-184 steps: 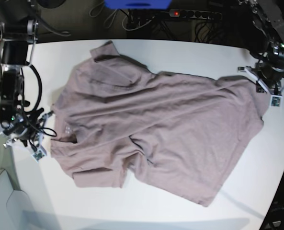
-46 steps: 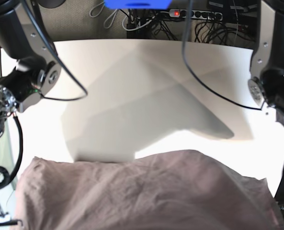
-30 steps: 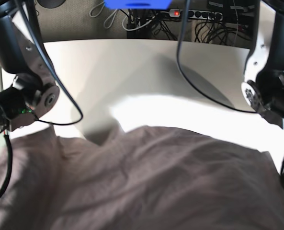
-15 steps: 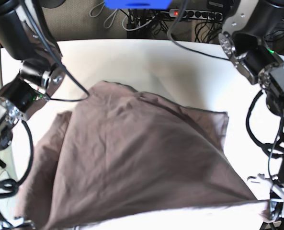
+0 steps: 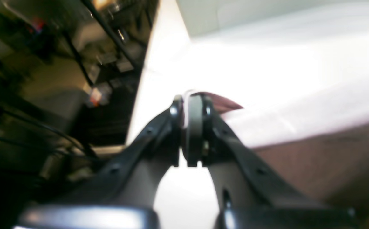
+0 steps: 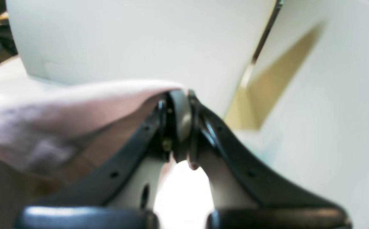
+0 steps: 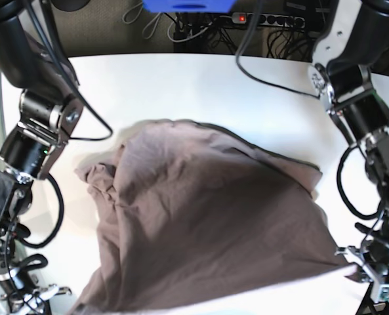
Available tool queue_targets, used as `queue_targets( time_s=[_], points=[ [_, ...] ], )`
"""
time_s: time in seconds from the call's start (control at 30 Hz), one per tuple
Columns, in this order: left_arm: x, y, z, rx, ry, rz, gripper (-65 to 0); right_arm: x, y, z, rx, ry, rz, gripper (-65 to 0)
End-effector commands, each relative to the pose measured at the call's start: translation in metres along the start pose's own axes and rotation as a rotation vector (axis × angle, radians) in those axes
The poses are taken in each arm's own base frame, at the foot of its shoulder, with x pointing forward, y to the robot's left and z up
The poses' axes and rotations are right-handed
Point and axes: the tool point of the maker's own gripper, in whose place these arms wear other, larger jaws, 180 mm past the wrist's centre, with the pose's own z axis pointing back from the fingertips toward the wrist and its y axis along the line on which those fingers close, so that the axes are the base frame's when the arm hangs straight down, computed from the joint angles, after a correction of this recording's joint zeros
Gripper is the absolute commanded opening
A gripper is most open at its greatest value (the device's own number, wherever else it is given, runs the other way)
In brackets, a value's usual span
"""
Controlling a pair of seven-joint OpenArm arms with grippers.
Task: Layout the t-shirt on the table in an organized manner, then fold the t-shirt properly
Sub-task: 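Lift the shirt high with both grippers and swing it down onto the table, then release the shirt and move both grippers to its edges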
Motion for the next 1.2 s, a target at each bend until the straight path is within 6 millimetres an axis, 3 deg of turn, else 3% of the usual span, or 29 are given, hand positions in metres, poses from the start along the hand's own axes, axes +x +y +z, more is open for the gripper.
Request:
queue_targets(
  time_s=[0.0, 0.07, 0.13, 0.27, 0.33, 0.43, 0.6, 0.73, 0.97, 1.17],
  points=[
    [0.02, 0.011, -0.003, 0.012, -0.047, 0.018, -64.4, 0.029, -0.009, -0.003, -0.015, -0.081, -0.006, -65.0],
    [0.006, 0.014, -0.016, 0.002, 0.015, 0.034, -61.9, 0.015, -0.011, -0.005, -0.011, -0.047, -0.018, -63.5],
    [-0.01, 0.012, -0.027, -0.015, 0.071, 0.047, -54.7, 0.003, -0.013, -0.006, -0.007, -0.017, -0.03, -59.5],
    [-0.034, 0.001, -0.042, -0.062, 0.145, 0.08, -34.8, -0.028, -0.015, -0.008, 0.004, 0.061, -0.064, -45.1],
    [-0.036, -0.001, -0.043, -0.068, 0.152, 0.085, -31.0, -0.049, -0.015, -0.003, 0.006, 0.103, -0.073, -37.8],
    [-0.039, -0.001, -0.043, -0.072, 0.161, 0.085, -30.9, -0.06, -0.012, 0.009, -0.001, 0.118, -0.049, -30.6],
    [-0.048, 0.001, -0.036, -0.064, 0.201, 0.065, -30.8, -0.066, -0.004, 0.045, -0.024, 0.12, 0.044, -29.4],
    [-0.078, -0.001, -0.013, -0.034, 0.256, 0.012, -30.8, -0.073, 0.01, 0.078, -0.037, 0.166, 0.123, -29.4],
    [-0.149, -0.047, 0.017, -0.161, 0.288, 0.079, -30.8, -0.1, 0.049, 0.131, -0.012, 0.222, 0.162, -29.4],
    [-0.21, -0.073, 0.013, -0.234, 0.312, 0.205, -30.8, -0.138, 0.08, 0.165, 0.023, 0.308, 0.109, -29.4]
  ],
)
